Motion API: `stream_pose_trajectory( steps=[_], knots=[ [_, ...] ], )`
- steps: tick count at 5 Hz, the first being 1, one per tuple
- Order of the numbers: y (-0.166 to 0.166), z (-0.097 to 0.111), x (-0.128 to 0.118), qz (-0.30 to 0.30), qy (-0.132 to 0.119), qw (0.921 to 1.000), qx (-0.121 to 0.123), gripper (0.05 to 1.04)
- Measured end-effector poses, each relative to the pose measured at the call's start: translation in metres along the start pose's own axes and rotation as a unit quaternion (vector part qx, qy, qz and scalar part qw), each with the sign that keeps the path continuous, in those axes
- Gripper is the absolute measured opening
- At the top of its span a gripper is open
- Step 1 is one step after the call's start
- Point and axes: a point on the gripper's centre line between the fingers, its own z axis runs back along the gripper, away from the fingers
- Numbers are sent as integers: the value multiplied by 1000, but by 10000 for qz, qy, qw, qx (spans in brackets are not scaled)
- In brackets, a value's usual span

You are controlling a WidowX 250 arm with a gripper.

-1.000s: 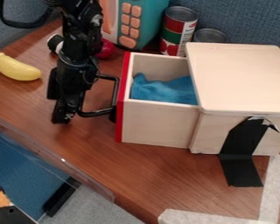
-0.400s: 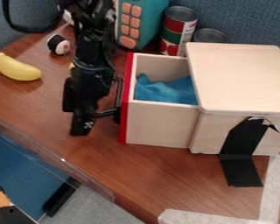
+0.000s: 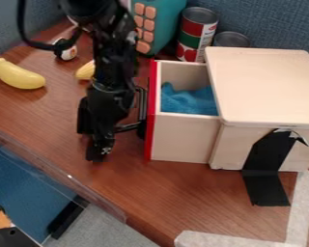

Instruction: Close the drawer

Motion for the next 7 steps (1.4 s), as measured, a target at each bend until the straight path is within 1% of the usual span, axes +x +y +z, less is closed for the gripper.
stream_pose_trajectory(
  steps=[1, 2, 3, 4, 5, 6, 7],
  knots=[
    [-6, 2, 7, 88, -74, 9999, -110, 1003],
    [-24, 10, 26, 199, -183, 9987, -439, 999],
    [-36, 23, 37, 324, -215, 9964, -755, 999],
    [-45, 30, 51, 451, -352, 9945, -873, 999],
    [-46, 35, 61, 585, -453, 9934, -878, 999],
    [-46, 27, 73, 805, -423, 9895, -1122, 999],
    [-43, 20, 82, 1003, -311, 9836, -1469, 999]
  ],
)
